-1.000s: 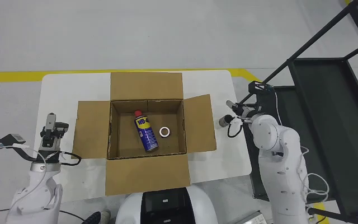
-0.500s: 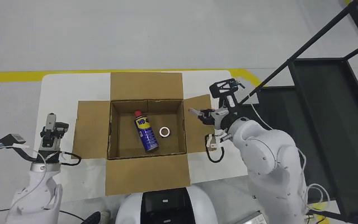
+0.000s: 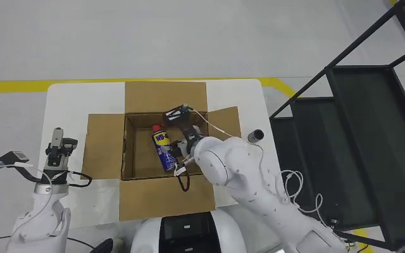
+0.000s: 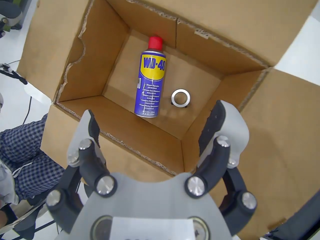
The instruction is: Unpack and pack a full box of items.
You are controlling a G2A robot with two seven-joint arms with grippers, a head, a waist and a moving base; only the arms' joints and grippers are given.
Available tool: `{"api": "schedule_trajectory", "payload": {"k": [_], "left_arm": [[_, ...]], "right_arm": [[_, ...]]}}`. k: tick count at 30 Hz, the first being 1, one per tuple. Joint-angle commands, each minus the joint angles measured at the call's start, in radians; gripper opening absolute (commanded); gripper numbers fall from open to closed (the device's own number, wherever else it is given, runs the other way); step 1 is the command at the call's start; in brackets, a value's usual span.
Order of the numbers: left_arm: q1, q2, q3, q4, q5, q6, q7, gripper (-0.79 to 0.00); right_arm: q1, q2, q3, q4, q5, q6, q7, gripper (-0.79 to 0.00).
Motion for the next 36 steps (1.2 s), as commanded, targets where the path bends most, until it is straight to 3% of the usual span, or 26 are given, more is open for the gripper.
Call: {"api": "schedule_trajectory", "payload": {"k": [1, 8, 21, 25, 36], "left_arm": [[0.0, 0.0, 0.0, 0.0, 0.0, 0.0, 0.0, 0.0], [0.0, 0.0, 0.0, 0.0, 0.0, 0.0, 0.0, 0.0], [0.0, 0.0, 0.0, 0.0, 0.0, 0.0, 0.0, 0.0], [0.0, 0.0, 0.0, 0.0, 0.0, 0.0, 0.0, 0.0], [0.0, 0.0, 0.0, 0.0, 0.0, 0.0, 0.0, 0.0]], "right_arm": [[0.029, -0.011, -0.036, 0.059, -0.007, 0.032, -0.002, 0.0], [0.095, -0.051, -0.122, 0.182, -0.014, 0.122, -0.02, 0.0], [0.097, -0.052, -0.125, 0.185, -0.017, 0.123, -0.02, 0.0], [0.075, -0.055, -0.132, 0.204, -0.002, 0.083, -0.07, 0.0], [0.207, -0.14, -0.238, 0.523, 0.128, 0.058, -0.182, 0.0]]}}
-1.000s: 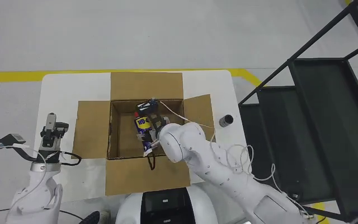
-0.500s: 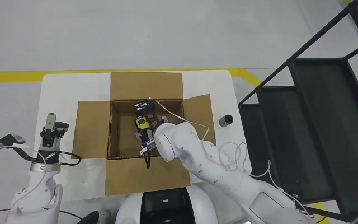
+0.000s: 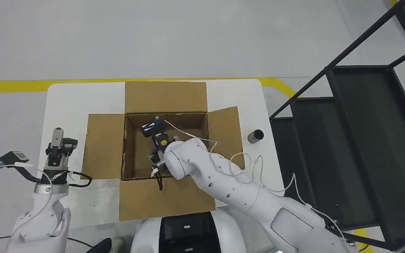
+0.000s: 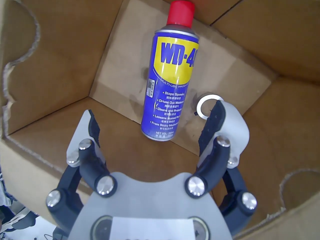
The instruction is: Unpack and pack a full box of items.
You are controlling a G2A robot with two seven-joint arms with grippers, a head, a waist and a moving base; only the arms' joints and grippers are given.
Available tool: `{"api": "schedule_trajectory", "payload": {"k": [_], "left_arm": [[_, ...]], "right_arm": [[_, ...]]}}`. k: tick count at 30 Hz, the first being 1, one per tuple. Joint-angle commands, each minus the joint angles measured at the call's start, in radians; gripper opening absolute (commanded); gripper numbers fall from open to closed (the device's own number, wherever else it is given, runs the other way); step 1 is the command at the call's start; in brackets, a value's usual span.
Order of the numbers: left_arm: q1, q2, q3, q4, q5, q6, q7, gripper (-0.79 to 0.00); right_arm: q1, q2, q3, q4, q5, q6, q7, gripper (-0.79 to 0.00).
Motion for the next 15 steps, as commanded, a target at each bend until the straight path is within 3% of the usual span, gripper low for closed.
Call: {"api": "schedule_trajectory", "payload": {"k": [1, 8, 15], "left_arm": [[0.0, 0.0, 0.0, 0.0, 0.0, 0.0, 0.0, 0.0], [0.0, 0.0, 0.0, 0.0, 0.0, 0.0, 0.0, 0.0], [0.0, 0.0, 0.0, 0.0, 0.0, 0.0, 0.0, 0.0]], "right_arm": [[0.02, -0.016, -0.017, 0.054, 0.021, 0.002, -0.018, 0.0], [0.077, -0.073, -0.065, 0.215, 0.071, 0.012, -0.076, 0.0], [0.105, -0.103, -0.065, 0.31, 0.091, 0.011, -0.108, 0.0]]}}
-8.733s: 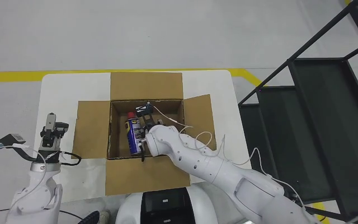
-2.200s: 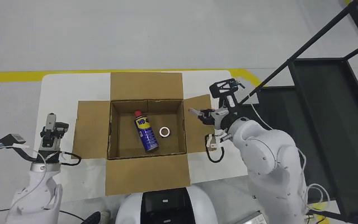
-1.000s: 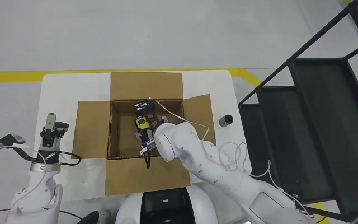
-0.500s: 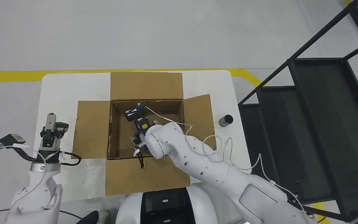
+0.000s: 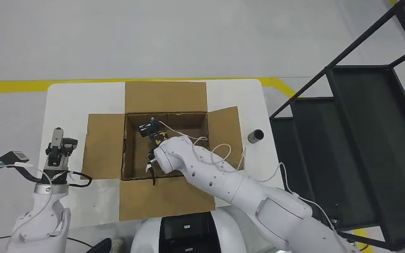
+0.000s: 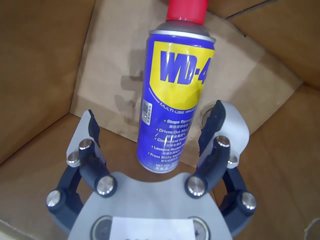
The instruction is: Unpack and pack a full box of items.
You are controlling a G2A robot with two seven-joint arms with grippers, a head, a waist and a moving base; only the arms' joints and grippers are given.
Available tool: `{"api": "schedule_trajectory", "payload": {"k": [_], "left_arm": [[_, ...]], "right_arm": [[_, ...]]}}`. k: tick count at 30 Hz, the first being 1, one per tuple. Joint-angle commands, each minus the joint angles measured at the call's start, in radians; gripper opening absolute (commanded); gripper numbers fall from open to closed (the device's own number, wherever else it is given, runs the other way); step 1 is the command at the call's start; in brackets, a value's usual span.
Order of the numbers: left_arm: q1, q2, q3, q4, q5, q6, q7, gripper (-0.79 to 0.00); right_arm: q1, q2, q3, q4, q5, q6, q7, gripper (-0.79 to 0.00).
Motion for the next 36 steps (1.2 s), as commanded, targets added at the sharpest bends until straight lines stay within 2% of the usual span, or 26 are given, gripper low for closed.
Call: {"api": "schedule_trajectory", "payload": {"k": [1, 10, 11, 12, 13, 14, 20, 26, 36], "left_arm": [[0.0, 0.0, 0.0, 0.0, 0.0, 0.0, 0.0, 0.0], [0.0, 0.0, 0.0, 0.0, 0.0, 0.0, 0.0, 0.0], [0.0, 0.0, 0.0, 0.0, 0.0, 0.0, 0.0, 0.0], [0.0, 0.0, 0.0, 0.0, 0.0, 0.0, 0.0, 0.0], [0.0, 0.0, 0.0, 0.0, 0.0, 0.0, 0.0, 0.0], [0.0, 0.0, 0.0, 0.0, 0.0, 0.0, 0.0, 0.0], [0.0, 0.0, 0.0, 0.0, 0.0, 0.0, 0.0, 0.0], [0.0, 0.0, 0.0, 0.0, 0.0, 0.0, 0.0, 0.0], [0.0, 0.0, 0.0, 0.0, 0.0, 0.0, 0.0, 0.0]], "right_arm": [[0.004, -0.006, 0.0, 0.022, 0.004, -0.005, -0.01, 0.0], [0.023, -0.039, -0.009, 0.122, 0.01, -0.026, -0.044, 0.0], [0.024, -0.042, -0.009, 0.129, 0.011, -0.027, -0.046, -0.145], [0.025, -0.045, -0.009, 0.135, 0.01, -0.03, -0.048, -0.416], [0.025, -0.047, -0.009, 0.14, 0.009, -0.031, -0.049, -0.653], [0.026, -0.049, -0.008, 0.143, 0.008, -0.031, -0.05, -0.785], [0.019, -0.051, 0.004, 0.13, -0.023, -0.019, -0.049, -0.785], [-0.013, -0.03, 0.043, 0.049, -0.082, 0.012, -0.01, -0.785], [-0.175, 0.054, 0.173, -0.293, -0.259, -0.03, 0.073, -0.785]]}}
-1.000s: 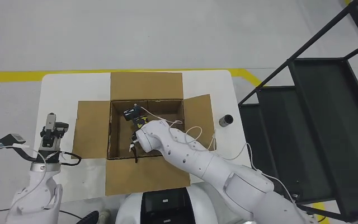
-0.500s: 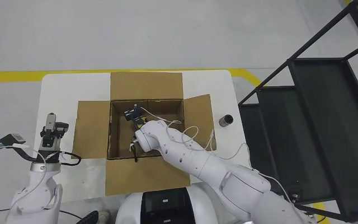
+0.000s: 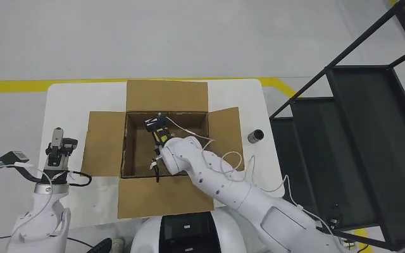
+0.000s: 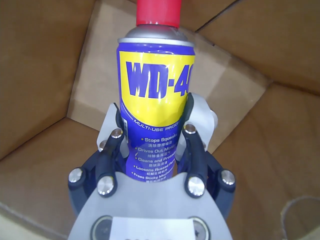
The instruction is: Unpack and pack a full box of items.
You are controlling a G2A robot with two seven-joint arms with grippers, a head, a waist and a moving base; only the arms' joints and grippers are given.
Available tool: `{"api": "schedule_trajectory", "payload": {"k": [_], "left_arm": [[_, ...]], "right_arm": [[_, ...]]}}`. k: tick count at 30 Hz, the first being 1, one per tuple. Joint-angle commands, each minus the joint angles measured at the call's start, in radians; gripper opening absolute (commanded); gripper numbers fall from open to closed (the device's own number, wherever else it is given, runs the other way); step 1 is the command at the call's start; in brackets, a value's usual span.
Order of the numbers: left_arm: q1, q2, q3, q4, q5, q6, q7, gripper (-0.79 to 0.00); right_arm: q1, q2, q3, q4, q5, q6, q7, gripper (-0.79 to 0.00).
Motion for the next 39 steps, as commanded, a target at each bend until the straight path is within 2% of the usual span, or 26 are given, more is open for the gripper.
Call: {"api": "schedule_trajectory", "payload": {"k": [1, 7, 19, 24, 28, 39], "left_arm": [[0.0, 0.0, 0.0, 0.0, 0.0, 0.0, 0.0, 0.0], [0.0, 0.0, 0.0, 0.0, 0.0, 0.0, 0.0, 0.0], [0.0, 0.0, 0.0, 0.0, 0.0, 0.0, 0.0, 0.0], [0.0, 0.0, 0.0, 0.0, 0.0, 0.0, 0.0, 0.0], [0.0, 0.0, 0.0, 0.0, 0.0, 0.0, 0.0, 0.0], [0.0, 0.0, 0.0, 0.0, 0.0, 0.0, 0.0, 0.0]], "right_arm": [[-0.043, 0.017, 0.03, -0.084, -0.033, -0.029, 0.01, -0.785], [-0.185, 0.064, 0.142, -0.296, -0.104, -0.124, -0.026, -0.785], [-0.487, 0.129, 0.423, -0.614, 0.009, -0.363, -0.341, -0.785], [-0.595, 0.146, 0.509, -0.699, 0.084, -0.465, -0.442, -0.785], [-0.628, 0.156, 0.52, -0.718, 0.105, -0.547, -0.467, -0.785], [-0.628, 0.156, 0.52, -0.718, 0.105, -0.547, -0.467, -0.785]]}}
